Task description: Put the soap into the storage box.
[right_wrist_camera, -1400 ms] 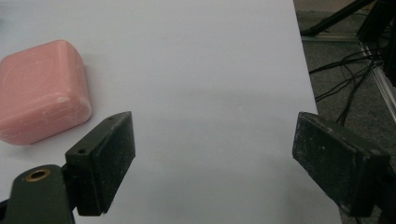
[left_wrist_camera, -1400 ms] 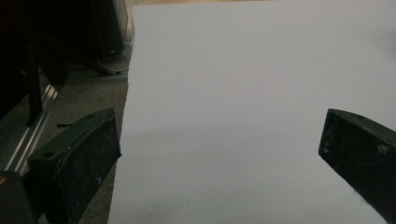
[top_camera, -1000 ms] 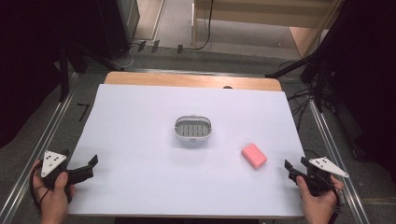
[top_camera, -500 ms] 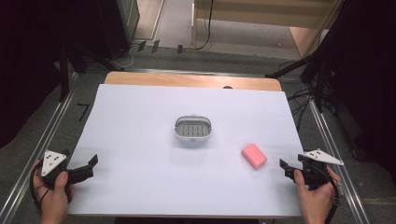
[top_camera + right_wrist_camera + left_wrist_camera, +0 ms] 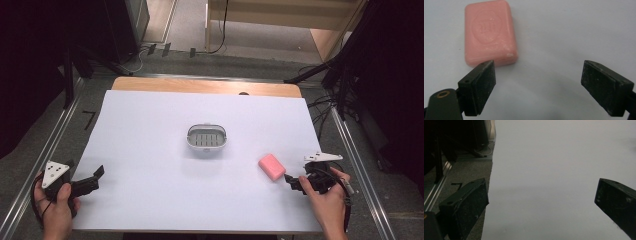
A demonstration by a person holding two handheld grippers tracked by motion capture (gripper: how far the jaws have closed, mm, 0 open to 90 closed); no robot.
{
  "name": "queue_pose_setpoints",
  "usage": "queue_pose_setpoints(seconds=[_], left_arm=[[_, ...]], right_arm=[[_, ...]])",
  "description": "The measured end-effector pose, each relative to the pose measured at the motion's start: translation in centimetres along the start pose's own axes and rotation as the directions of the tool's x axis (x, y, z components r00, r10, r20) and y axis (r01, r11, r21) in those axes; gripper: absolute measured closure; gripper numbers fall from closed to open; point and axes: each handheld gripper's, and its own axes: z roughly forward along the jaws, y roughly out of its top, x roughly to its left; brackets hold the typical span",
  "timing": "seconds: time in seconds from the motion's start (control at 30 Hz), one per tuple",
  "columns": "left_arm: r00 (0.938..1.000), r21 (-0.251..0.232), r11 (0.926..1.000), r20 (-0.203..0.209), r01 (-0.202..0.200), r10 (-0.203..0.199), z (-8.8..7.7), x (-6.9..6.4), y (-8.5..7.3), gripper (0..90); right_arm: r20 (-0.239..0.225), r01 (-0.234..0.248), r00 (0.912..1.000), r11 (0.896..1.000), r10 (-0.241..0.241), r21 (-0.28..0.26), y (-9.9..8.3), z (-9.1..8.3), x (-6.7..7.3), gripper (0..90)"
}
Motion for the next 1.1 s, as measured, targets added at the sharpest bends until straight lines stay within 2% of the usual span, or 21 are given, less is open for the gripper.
queue_pose_setpoints(seconds=[0.13,0.17,0.27,0.3,0.6,0.9,1.03,1.1], left_arm=[[1.0,-0.001,1.0,0.0,0.004,-0.004,0.0,0.0,0.0,0.0],[1.0,-0.001,1.0,0.0,0.003,-0.003,0.0,0.0,0.0,0.0],[1.0,-0.001,1.0,0.0,0.001,-0.001,0.0,0.0,0.0,0.0],[1.0,-0.002,1.0,0.0,0.002,-0.002,0.0,0.0,0.0,0.0],[1.0,-0.002,1.0,0.007,0.005,-0.005,0.0,0.1,0.0,0.0],[1.0,0.001,1.0,0.003,0.002,-0.002,0.0,0.0,0.0,0.0],[1.0,0.0,1.0,0.005,0.003,-0.003,0.0,0.0,0.0,0.0],[1.0,0.001,1.0,0.004,0.003,-0.003,0.0,0.0,0.0,0.0]], right_arm=[[-0.011,0.002,0.9999,1.0,-0.001,0.025,0.5,0.1,0.4,13.0],[-0.013,0.019,0.9997,0.999,-0.018,0.042,0.9,0.2,0.6,13.0],[-0.017,0.023,0.9996,0.998,-0.022,0.051,1.2,0.3,0.9,13.0],[-0.022,0.037,0.9991,0.998,-0.036,0.06,1.5,0.3,1.1,13.0],[-0.026,0.044,0.9988,0.997,-0.042,0.069,3.0,0.6,1.7,12.4],[-0.036,0.058,0.9978,0.995,-0.055,0.087,4.0,1.6,2.9,12.3],[-0.049,0.042,0.9981,0.995,-0.038,0.093,4.3,2.3,3.4,13.1],[-0.057,0.05,0.9974,0.994,-0.045,0.094,4.4,2.5,3.5,13.8]])
